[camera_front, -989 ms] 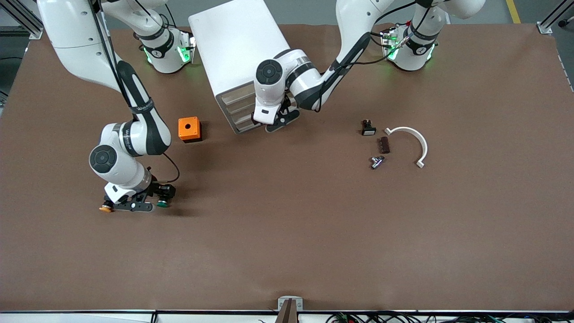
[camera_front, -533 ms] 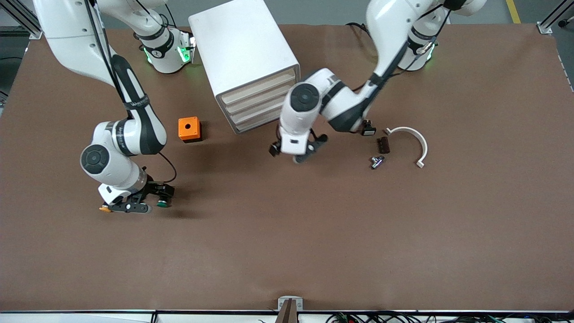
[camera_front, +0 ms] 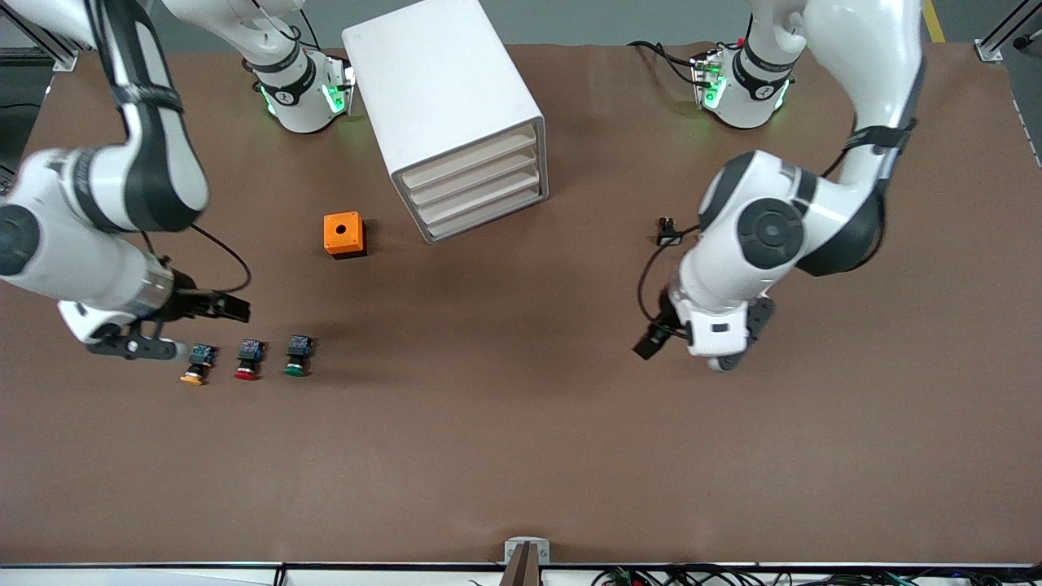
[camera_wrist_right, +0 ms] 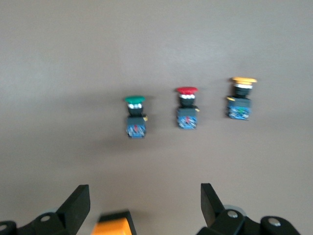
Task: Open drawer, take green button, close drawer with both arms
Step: 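Open the right gripper and raise it while the left gripper withdraws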
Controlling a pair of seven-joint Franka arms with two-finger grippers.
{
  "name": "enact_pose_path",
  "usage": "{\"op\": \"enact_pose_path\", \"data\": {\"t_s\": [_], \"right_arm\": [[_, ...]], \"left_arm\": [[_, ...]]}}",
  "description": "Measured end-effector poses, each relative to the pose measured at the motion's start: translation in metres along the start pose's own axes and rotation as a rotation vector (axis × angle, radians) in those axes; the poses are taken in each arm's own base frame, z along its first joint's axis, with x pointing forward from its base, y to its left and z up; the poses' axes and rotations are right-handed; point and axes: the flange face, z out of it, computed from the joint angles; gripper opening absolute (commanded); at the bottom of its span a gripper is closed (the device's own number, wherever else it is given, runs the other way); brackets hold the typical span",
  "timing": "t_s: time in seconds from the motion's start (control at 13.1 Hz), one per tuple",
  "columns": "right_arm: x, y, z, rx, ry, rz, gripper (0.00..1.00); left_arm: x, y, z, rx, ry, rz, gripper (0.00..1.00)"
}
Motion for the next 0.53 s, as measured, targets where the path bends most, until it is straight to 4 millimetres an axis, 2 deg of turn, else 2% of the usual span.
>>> {"op": "enact_pose_path", "data": {"t_s": [0.15,0.3,0.38,0.53], "right_arm": [[-0.015,0.040,-0.046,0.013,-0.033,-0.016,1.00],[-0.023,0.074,-0.085,0.024,-0.046,-0.006,1.00],[-0.026,0.082,-0.100,0.026,-0.047,0.000,1.00],[-0.032,0.081,-0.123,0.021,-0.067,-0.007,1.00]], "left_arm": [[0.031,-0.020,-0.030,0.013,0.020,0.072,1.00],[0.056,-0.044,-0.070,0.016,0.041,0.149,1.00],[0.070,-0.060,-0.093,0.018,0.052,0.196,1.00],[0.089,-0.094,-0.135,0.038,0.064,0.285,1.00]]}}
